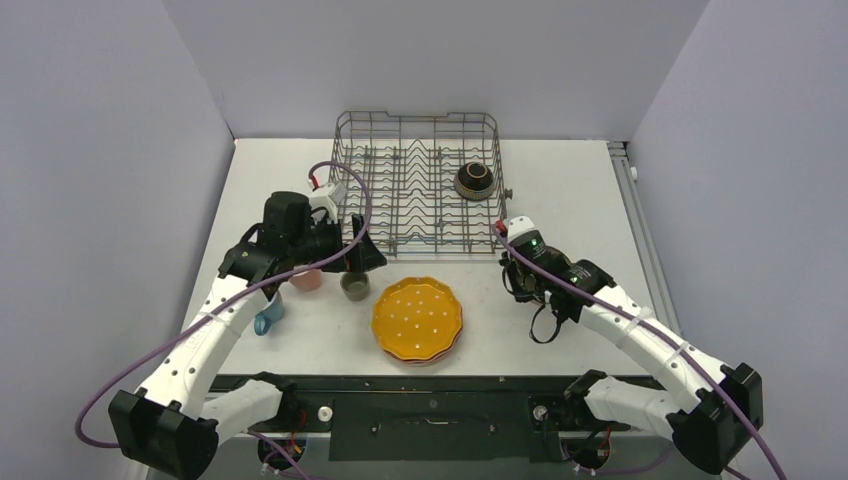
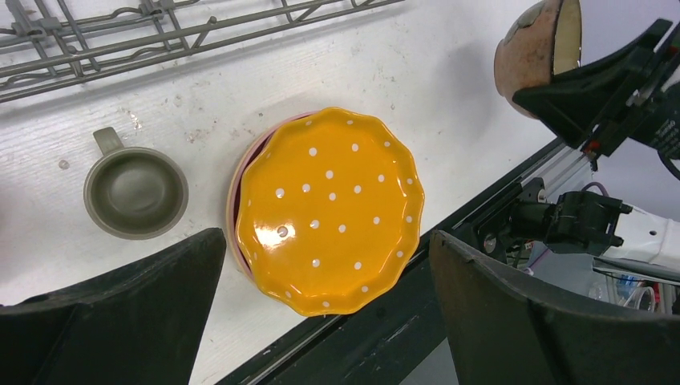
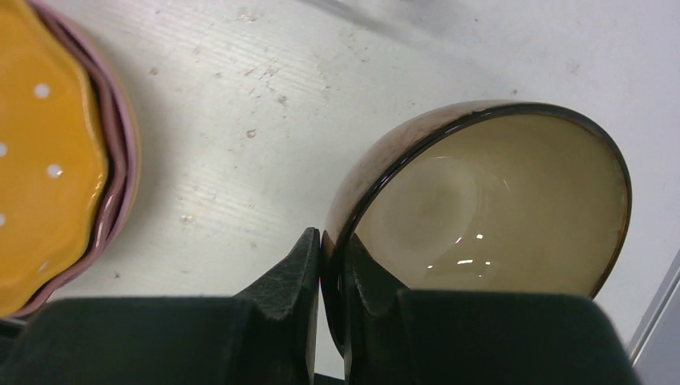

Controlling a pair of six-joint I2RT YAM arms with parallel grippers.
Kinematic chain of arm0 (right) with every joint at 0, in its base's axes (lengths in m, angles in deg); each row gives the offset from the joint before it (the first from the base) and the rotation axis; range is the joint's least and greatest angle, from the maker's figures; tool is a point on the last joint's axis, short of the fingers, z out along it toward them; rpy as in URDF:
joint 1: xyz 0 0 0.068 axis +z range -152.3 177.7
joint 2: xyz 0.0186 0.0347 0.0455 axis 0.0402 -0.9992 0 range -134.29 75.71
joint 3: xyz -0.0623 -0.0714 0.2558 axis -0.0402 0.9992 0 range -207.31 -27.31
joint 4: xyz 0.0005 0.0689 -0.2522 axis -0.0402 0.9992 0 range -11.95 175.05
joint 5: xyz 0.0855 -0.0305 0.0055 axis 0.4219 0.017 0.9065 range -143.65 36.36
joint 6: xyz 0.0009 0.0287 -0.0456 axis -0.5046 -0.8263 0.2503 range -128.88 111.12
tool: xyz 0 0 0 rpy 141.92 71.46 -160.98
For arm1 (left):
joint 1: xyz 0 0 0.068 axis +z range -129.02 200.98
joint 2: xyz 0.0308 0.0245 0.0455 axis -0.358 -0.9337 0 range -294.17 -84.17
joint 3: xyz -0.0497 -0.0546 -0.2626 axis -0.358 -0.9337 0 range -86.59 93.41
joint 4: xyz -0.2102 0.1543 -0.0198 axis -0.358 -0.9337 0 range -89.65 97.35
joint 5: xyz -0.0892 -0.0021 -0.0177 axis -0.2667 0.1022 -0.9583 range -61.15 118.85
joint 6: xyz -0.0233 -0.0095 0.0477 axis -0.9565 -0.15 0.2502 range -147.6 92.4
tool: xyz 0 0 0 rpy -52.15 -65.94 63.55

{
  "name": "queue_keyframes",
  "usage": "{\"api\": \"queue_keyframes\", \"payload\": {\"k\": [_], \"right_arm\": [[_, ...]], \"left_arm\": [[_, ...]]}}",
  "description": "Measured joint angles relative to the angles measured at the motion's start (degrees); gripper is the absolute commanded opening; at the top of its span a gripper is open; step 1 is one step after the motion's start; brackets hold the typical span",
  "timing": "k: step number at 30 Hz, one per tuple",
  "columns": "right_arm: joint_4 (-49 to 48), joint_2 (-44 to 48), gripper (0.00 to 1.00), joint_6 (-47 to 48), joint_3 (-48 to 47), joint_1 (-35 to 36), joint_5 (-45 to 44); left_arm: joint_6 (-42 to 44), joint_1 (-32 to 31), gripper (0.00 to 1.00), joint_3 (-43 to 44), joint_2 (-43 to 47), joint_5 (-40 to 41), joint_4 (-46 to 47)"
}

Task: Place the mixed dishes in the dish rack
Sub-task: Pick up the bowl from the corner of the board.

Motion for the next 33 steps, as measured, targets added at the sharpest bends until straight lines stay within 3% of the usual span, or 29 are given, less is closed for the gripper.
{"api": "queue_keyframes", "payload": {"k": [16, 33], "right_arm": [[0.98, 6.19, 0.0, 8.57, -1.29, 18.84, 1.7], [0.63, 6.95, 0.0, 22.84, -1.29, 33.2, 4.79]], "left_arm": [[3.5, -1.68, 0.96, 12.04, -2.4, 3.85, -13.33], [4.96, -14.75, 0.96, 19.58, -5.79, 11.3, -18.73]]}}
